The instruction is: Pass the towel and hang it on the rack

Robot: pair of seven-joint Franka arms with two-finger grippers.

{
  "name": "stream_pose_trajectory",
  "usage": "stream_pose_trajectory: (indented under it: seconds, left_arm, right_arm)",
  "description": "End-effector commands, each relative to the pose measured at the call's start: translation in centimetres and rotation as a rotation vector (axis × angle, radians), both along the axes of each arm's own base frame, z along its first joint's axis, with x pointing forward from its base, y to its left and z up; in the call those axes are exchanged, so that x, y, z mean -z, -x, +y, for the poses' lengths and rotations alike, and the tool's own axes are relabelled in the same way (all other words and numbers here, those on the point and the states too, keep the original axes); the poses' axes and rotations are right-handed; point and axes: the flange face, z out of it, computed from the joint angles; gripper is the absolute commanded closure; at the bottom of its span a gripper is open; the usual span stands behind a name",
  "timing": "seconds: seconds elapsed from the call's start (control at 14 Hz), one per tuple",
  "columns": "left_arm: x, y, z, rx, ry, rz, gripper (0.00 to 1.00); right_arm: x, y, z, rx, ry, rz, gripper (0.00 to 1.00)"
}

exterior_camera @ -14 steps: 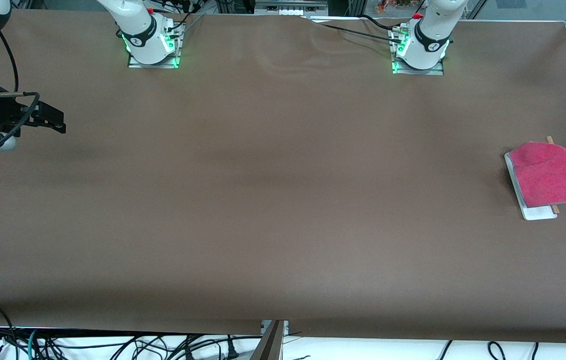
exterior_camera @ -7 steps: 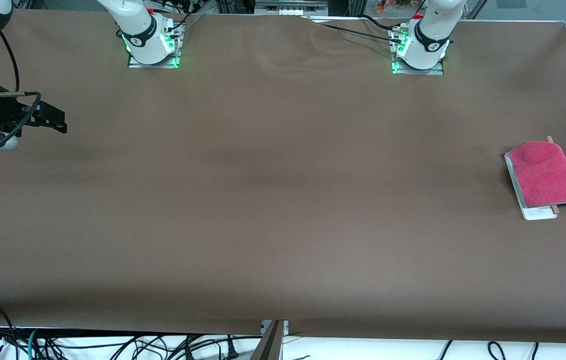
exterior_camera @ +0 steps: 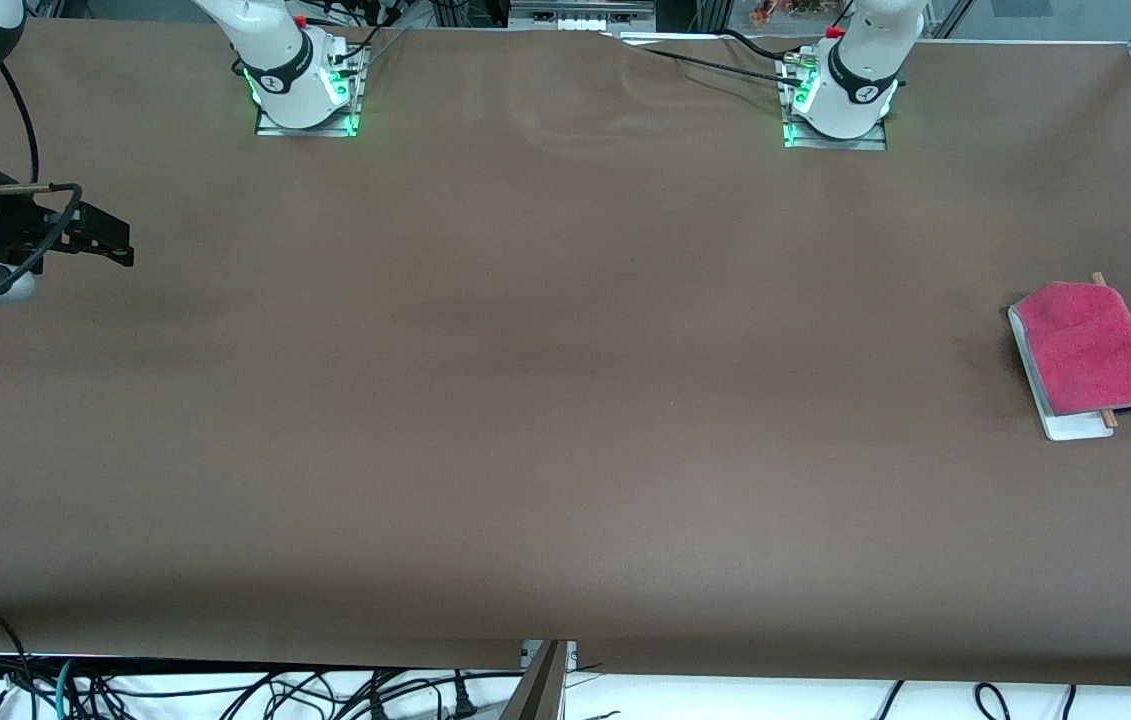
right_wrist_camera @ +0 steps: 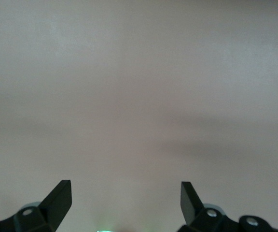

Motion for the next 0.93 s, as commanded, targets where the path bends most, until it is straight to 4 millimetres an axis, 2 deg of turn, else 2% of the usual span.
stream_pose_trajectory:
  seconds: [0.0,0.07,0.14,0.36,0.5,0.64,0.86]
  left_arm:
    - [-2.1,0.0,-4.8,-0.103,-0.010,0.109,0.00]
    - [-3.2,0.4,-6.4,-0.151,-0.016,0.132,0.00]
    - [-3.8,0.3,-9.7,-0.189,-0.034,0.168,0.00]
    - [-7.5,1.8,-18.0,-0.331,-0.125,0.221,0.00]
    - [-9.1,3.4,-22.0,-0.474,-0.124,0.244,0.00]
    - [-9.7,5.1,-25.4,-0.579,-0.123,0.275,0.00]
    - [-10.4,6.7,-29.9,-0.805,-0.111,0.335,0.00]
  right_arm:
    - [-0.5,0.1,0.1,0.002,0.008,-0.006,0.00]
    - [-0.6,0.2,0.1,0.002,0.008,-0.006,0.00]
    - [-0.6,0.2,0.0,0.005,0.007,-0.006,0.00]
    - [-0.7,0.0,-0.5,0.014,0.010,-0.016,0.00]
    - [-0.8,0.1,-0.7,0.022,0.009,-0.009,0.00]
    - [-1.0,0.3,-0.5,0.026,0.006,-0.009,0.00]
    - [-2.2,1.0,-1.4,0.048,0.012,-0.028,0.00]
